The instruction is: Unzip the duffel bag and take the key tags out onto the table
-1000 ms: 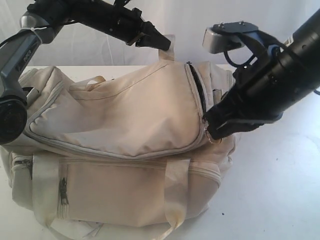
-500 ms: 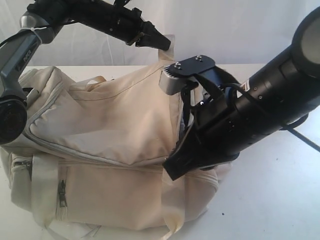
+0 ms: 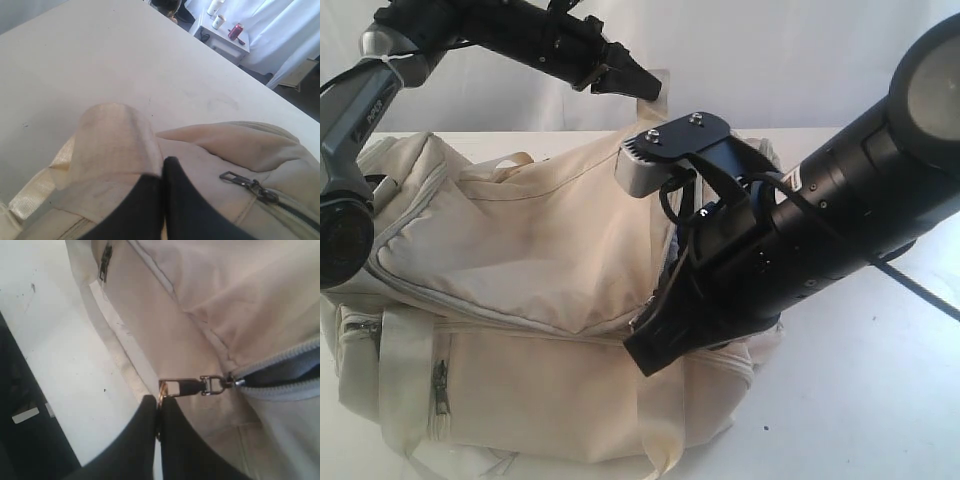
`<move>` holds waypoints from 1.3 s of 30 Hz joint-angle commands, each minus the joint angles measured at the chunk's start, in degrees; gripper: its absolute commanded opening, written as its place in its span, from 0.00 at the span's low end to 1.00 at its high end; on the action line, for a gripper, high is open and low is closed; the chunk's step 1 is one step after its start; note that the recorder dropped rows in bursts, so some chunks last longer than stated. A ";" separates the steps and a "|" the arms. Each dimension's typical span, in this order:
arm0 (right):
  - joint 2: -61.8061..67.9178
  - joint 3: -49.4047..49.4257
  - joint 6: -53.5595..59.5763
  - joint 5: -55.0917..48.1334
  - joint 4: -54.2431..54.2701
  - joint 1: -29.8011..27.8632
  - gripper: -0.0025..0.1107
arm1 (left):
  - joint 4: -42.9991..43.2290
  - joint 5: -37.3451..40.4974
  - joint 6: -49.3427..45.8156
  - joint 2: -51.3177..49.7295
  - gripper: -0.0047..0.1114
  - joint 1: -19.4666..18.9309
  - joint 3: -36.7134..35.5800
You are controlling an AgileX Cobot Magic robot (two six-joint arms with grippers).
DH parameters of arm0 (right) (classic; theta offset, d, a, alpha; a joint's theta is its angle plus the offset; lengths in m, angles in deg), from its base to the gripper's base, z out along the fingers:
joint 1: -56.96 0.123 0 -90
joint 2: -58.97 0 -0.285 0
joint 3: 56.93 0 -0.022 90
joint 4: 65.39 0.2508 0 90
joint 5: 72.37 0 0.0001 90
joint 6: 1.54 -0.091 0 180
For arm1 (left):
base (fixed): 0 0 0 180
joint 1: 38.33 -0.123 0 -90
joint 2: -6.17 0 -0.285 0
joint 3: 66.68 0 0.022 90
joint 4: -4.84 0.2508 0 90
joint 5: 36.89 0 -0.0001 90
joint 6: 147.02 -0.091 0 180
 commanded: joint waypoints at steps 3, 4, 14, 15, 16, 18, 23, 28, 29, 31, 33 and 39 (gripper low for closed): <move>-0.53 0.31 0.80 -0.35 1.91 0.69 0.02 | -1.82 5.11 0.38 0.99 0.04 -0.23 0.77; -0.53 0.31 0.80 -0.26 1.91 0.69 0.02 | -1.82 5.11 0.38 0.99 0.04 -0.23 0.77; -0.53 0.31 0.80 0.82 1.91 0.69 0.07 | -1.82 5.11 0.42 0.99 0.04 -0.23 0.77; -0.53 0.31 0.80 0.82 1.91 0.69 0.10 | -1.82 5.11 0.42 0.99 0.04 -0.23 0.77; -0.53 0.31 0.80 0.82 1.91 0.69 0.15 | -1.82 5.11 0.42 0.99 0.04 -0.23 0.77; -0.53 0.31 0.80 0.82 1.91 0.69 0.26 | -1.82 5.11 0.42 0.99 0.04 -0.23 0.77; -0.68 0.17 0.80 0.95 1.71 0.69 0.45 | -1.82 5.11 0.42 0.99 0.06 -0.23 0.77; -3.26 -3.16 -0.95 -0.04 -4.12 0.44 0.48 | -1.82 5.11 0.42 0.99 0.33 -0.23 0.77; -4.08 -3.91 -2.03 -0.14 -5.97 0.44 0.48 | -1.69 5.11 0.42 0.99 0.39 -0.34 0.77; -5.47 -5.29 -4.29 0.00 -9.59 0.44 0.48 | -1.58 5.11 0.42 0.99 0.51 -0.34 0.77; -6.93 -6.31 -6.93 0.00 -13.39 0.44 0.53 | -1.46 5.11 0.42 1.24 0.57 -0.67 0.90; -9.61 -7.06 -14.60 -1.38 -24.00 0.44 0.61 | 2.11 5.11 3.64 3.02 0.57 -3.12 3.59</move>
